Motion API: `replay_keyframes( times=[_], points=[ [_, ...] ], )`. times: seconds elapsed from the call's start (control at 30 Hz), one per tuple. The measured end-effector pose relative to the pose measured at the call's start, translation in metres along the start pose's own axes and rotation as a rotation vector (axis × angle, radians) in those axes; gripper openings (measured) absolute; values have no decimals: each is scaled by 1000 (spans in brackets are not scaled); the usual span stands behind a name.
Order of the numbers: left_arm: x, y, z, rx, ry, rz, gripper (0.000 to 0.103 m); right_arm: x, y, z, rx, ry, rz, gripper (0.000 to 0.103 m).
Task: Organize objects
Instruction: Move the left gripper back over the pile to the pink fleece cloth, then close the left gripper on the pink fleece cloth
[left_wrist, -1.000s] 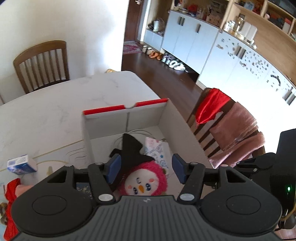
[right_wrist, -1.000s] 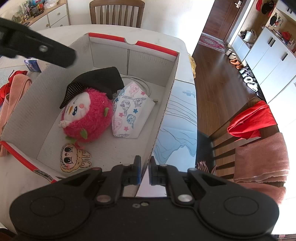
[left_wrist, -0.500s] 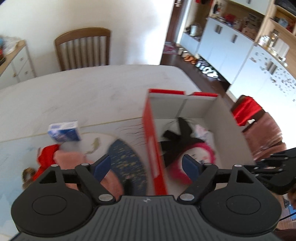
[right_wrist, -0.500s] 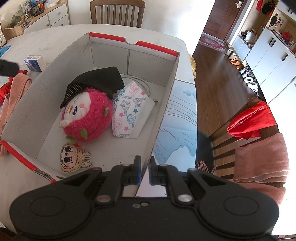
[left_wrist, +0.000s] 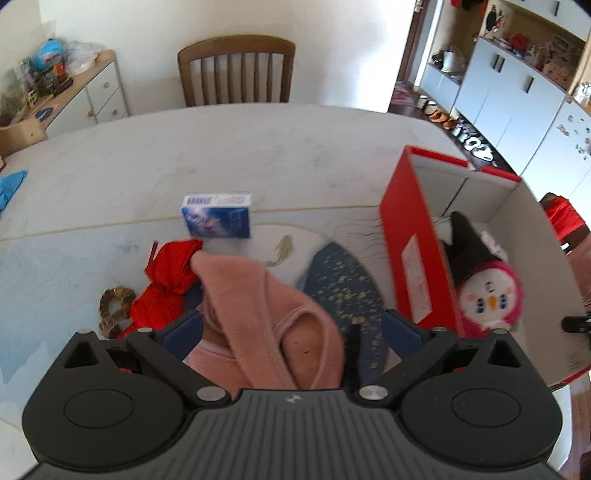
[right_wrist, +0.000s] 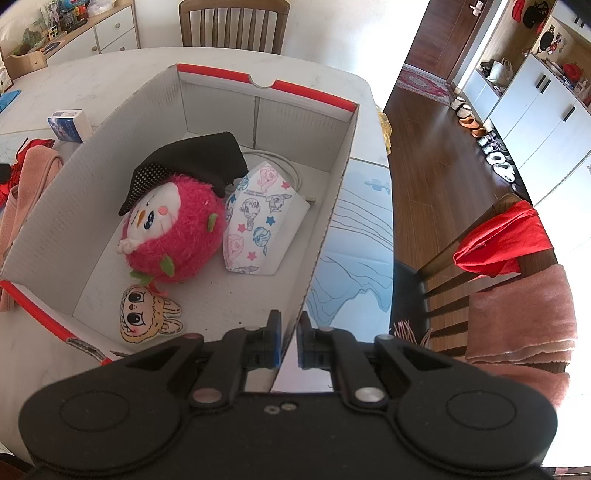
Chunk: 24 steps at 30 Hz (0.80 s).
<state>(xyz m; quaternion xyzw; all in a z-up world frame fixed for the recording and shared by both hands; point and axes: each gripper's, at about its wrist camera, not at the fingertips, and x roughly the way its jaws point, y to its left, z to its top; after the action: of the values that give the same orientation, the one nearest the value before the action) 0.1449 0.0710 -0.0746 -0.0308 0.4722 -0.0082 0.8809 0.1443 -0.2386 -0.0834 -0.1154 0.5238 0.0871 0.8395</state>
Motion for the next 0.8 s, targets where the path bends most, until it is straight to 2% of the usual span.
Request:
replay_keyframes(
  times=[0.3, 0.43, 0.5, 0.6, 0.8],
  points=[
    [43, 14, -24, -21, 83, 47, 103, 0, 0, 0, 0, 0, 0, 8],
    [53, 15, -31, -47, 129, 15, 103, 0, 0, 0, 0, 0, -1, 8],
    [55, 12, -35, -35, 134, 3, 103, 0, 0, 0, 2, 0, 0, 8],
    [62, 7, -40, -6, 141, 36, 103, -1, -1, -1, 2, 0, 0, 8],
    [79, 11, -42, -26, 157, 52, 103, -1, 0, -1, -3, 1, -3, 8]
  ],
)
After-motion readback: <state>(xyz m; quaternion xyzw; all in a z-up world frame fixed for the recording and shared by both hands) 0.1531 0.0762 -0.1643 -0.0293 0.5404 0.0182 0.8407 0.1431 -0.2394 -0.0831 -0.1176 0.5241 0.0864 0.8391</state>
